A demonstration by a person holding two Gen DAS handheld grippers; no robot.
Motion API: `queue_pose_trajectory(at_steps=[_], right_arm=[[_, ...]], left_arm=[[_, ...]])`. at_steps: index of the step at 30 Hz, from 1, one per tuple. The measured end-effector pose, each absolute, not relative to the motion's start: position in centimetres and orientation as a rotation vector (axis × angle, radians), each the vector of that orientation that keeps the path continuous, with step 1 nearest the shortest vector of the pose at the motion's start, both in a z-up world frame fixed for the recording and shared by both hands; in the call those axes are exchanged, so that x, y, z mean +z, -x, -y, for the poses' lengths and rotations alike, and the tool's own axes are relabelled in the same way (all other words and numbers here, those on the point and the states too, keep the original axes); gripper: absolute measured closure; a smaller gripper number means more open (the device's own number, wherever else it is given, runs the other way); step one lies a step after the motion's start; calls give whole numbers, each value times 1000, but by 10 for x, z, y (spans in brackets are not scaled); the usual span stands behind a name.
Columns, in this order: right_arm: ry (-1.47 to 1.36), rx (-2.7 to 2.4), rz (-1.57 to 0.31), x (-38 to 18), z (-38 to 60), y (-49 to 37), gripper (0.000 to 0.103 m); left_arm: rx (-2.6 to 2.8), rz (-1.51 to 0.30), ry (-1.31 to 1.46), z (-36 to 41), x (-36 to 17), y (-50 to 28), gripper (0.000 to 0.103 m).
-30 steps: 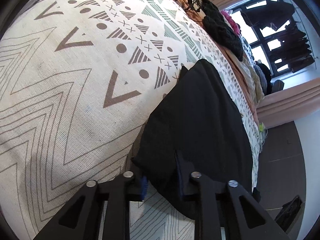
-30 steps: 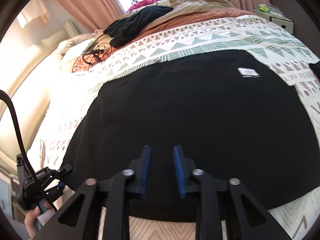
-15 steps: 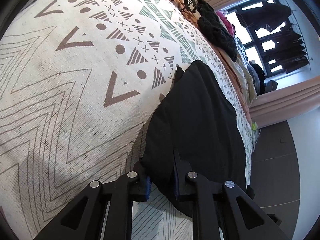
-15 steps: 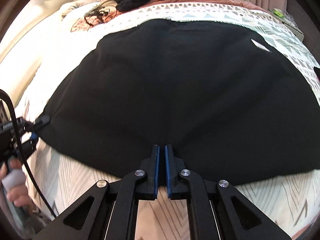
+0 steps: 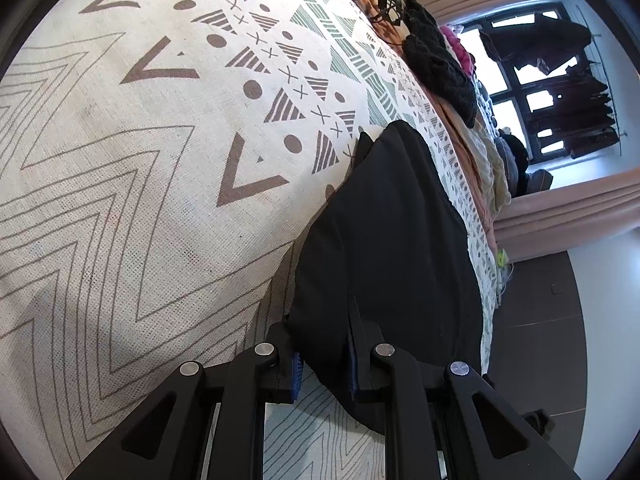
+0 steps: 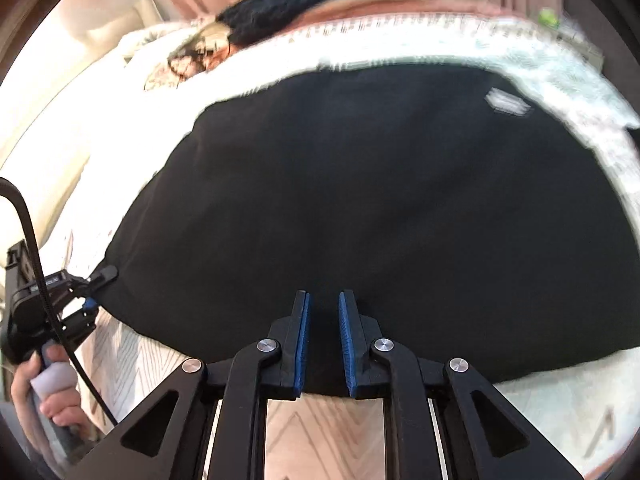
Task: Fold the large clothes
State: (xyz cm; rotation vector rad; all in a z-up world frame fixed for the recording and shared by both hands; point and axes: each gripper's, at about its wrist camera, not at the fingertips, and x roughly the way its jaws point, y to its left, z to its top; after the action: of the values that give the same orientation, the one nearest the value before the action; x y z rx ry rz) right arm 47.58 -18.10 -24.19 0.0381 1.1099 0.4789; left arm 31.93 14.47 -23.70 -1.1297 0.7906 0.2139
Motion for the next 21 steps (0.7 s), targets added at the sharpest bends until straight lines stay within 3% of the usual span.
queue_pose_trajectory(at_steps=[21], right_arm=[[-66, 352, -1081, -243, 164, -572, 84]], left_arm=[[336, -824, 1148, -138, -235, -317, 84]])
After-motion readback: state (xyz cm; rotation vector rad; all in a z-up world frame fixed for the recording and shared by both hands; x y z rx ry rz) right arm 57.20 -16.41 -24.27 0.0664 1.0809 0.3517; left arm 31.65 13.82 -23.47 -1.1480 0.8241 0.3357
